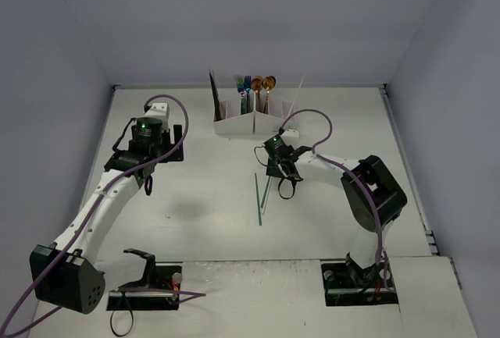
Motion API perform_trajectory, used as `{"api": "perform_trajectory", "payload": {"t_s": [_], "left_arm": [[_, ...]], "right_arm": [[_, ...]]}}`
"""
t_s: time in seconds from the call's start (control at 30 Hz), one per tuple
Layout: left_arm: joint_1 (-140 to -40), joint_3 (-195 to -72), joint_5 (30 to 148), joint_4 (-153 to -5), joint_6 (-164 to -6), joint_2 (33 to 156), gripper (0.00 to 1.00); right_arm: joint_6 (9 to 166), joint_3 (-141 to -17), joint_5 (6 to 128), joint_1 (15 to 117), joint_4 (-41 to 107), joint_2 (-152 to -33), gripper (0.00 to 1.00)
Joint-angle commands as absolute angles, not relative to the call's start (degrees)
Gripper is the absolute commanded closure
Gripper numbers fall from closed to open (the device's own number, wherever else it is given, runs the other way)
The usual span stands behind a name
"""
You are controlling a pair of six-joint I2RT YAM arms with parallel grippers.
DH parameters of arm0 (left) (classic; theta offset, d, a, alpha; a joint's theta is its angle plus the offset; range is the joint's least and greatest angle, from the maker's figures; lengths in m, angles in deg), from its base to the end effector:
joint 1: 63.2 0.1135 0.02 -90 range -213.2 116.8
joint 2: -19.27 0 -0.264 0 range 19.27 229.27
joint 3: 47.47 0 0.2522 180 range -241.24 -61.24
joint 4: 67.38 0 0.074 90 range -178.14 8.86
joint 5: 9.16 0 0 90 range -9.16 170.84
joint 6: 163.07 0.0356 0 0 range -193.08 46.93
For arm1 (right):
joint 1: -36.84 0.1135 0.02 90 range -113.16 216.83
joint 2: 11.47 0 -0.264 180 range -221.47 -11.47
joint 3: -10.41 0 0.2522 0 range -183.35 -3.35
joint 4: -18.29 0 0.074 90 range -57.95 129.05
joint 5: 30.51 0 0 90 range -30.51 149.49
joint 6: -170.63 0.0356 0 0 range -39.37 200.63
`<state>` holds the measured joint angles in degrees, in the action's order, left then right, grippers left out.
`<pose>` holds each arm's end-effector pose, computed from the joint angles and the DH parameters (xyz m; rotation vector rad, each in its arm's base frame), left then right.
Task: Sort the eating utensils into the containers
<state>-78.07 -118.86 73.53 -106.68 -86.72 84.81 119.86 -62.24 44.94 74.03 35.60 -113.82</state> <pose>0.2455 -0.0605 0.3193 -0.0510 2.1525 -0.1519 0.2998 0.2162 0.1671 0.1621 2.3785 0.3412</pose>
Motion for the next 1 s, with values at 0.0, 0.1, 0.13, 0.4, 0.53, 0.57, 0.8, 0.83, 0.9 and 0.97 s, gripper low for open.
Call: {"api": "perform_trajectory", "payload": {"t_s": [0.0, 0.1, 0.13, 0.4, 0.53, 0.57, 0.8, 0.83, 0.9, 0.97], "left_arm": [[-77.7, -120.1, 73.4, -105.1, -86.2, 83.8, 0.24], [-77.7, -120.1, 73.4, -105.1, -86.1, 83.8, 0.24], [-77.7, -120.1, 73.4, -105.1, -86.1, 83.9, 0.24], [-77.7, -120.1, 73.6, -105.2, -86.2, 84.1, 0.24], [-77.7, -120.1, 73.9, -105.2, -86.3, 84.2, 0.24], [-77.8, -120.2, 73.9, -105.2, -86.3, 84.2, 0.24], [-77.7, -120.2, 73.8, -105.2, -86.2, 84.2, 0.24], [-77.7, -120.2, 73.7, -105.2, -86.2, 84.2, 0.24], [-77.7, -120.2, 73.7, -105.2, -86.2, 84.1, 0.24], [-77.7, -120.2, 73.7, -105.2, -86.2, 84.2, 0.24]], "right_arm": [[121.1, -63.1, 43.4, 74.3, 34.6, -115.8, 0.6], [121.3, -62.8, 43.4, 74.3, 34.7, -116.6, 0.6], [121.3, -62.6, 43.3, 74.3, 34.7, -116.9, 0.6], [120.8, -60.9, 42.0, 73.9, 35.4, -116.0, 0.79], [120.2, -60.6, 42.4, 73.1, 36.3, -115.5, 1.0], [120.0, -60.7, 42.4, 72.8, 36.5, -115.5, 1.0], [117.3, -63.3, 41.7, 71.4, 37.4, -113.2, 1.0], [116.0, -64.2, 41.6, 71.2, 37.4, -112.2, 1.0], [113.8, -66.3, 41.0, 70.8, 37.4, -110.2, 1.0], [111.7, -68.9, 39.7, 70.5, 37.4, -107.7, 1.0]]}}
